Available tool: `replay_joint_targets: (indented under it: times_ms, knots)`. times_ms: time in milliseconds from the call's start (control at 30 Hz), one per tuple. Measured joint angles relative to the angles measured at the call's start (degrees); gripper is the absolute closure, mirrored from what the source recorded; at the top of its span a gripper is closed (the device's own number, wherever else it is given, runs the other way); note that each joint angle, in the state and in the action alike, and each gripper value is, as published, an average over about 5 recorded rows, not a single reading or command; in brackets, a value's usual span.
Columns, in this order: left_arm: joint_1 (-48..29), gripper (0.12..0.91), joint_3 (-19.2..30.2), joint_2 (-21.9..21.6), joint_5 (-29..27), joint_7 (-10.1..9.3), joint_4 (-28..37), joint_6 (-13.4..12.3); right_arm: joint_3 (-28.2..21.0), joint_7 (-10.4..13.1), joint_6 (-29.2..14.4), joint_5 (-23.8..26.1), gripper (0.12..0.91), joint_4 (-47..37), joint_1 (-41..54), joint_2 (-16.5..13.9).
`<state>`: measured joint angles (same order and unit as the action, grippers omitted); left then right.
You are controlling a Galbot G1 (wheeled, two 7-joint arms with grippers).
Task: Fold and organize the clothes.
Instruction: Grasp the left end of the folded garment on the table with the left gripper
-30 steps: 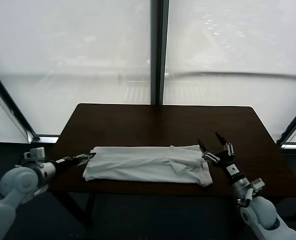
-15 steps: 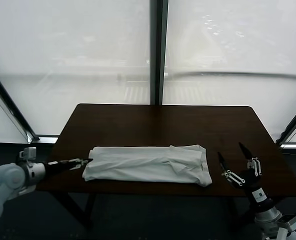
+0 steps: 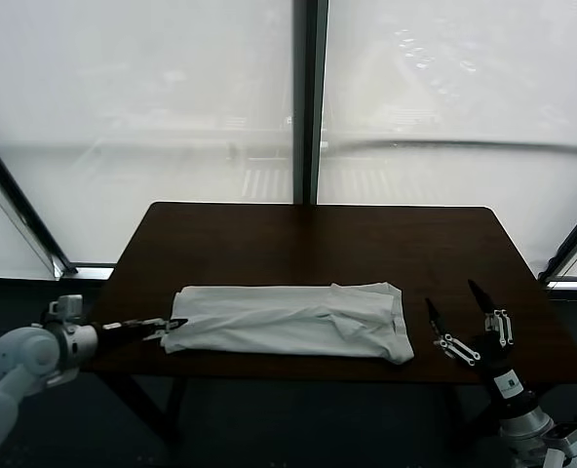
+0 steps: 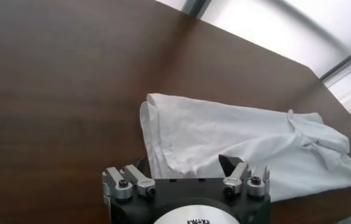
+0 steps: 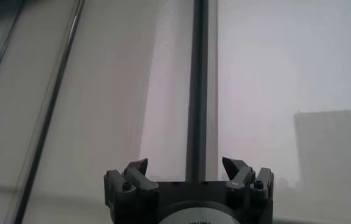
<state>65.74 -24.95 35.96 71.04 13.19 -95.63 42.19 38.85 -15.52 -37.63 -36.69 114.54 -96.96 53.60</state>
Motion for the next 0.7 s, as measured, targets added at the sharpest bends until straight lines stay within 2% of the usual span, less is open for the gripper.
replay_joint_targets:
  times_ms: [500, 700]
  knots:
    - [-0.7, 0.127, 1.0, 1.3, 0.2, 0.38, -0.1, -0.1, -0.2, 0.1, 0.4, 0.6, 0.118, 0.4, 0.3, 0.4]
    - [-1.4, 0.211, 1.8, 2.1, 0.2, 0.15, 0.0, 0.0, -0.5, 0.1, 0.5, 1.1, 0.118, 0.8, 0.2, 0.8]
